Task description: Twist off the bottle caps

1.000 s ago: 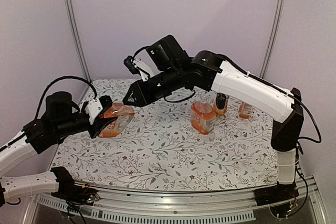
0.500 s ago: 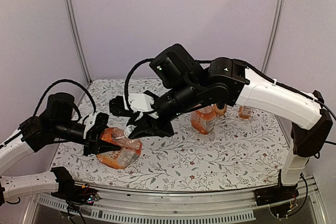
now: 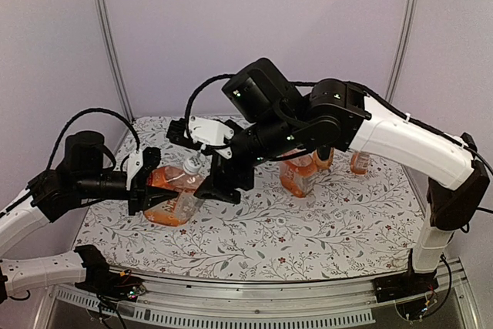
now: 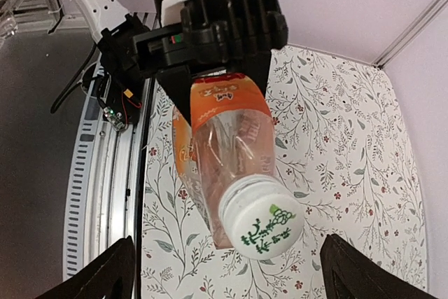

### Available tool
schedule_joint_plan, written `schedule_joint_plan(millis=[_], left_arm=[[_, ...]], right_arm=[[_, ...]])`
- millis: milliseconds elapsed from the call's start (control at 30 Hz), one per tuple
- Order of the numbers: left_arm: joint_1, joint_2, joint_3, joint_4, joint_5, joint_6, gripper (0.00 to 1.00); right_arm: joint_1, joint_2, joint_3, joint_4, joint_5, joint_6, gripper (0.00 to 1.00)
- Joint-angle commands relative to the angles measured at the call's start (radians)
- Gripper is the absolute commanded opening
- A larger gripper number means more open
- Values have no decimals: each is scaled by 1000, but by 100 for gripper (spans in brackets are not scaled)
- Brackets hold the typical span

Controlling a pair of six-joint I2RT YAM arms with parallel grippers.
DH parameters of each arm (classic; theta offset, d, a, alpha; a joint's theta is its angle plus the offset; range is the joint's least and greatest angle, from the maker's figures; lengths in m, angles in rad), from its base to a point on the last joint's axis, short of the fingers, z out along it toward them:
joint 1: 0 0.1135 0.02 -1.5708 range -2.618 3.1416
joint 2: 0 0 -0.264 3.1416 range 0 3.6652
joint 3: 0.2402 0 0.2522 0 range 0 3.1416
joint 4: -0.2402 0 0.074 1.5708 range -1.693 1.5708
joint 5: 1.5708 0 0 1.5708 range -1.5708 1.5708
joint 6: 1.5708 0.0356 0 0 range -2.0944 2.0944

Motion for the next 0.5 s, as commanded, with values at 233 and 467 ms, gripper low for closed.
schedule_joint_plan(millis=[233, 467], left_arm=[[9, 1, -23, 58, -146, 34, 30], [7, 1, -32, 61, -152, 44, 30]], right_arm=[[-77, 67, 119, 7, 37, 612, 76], [-83, 111, 167, 7, -17, 737, 59]])
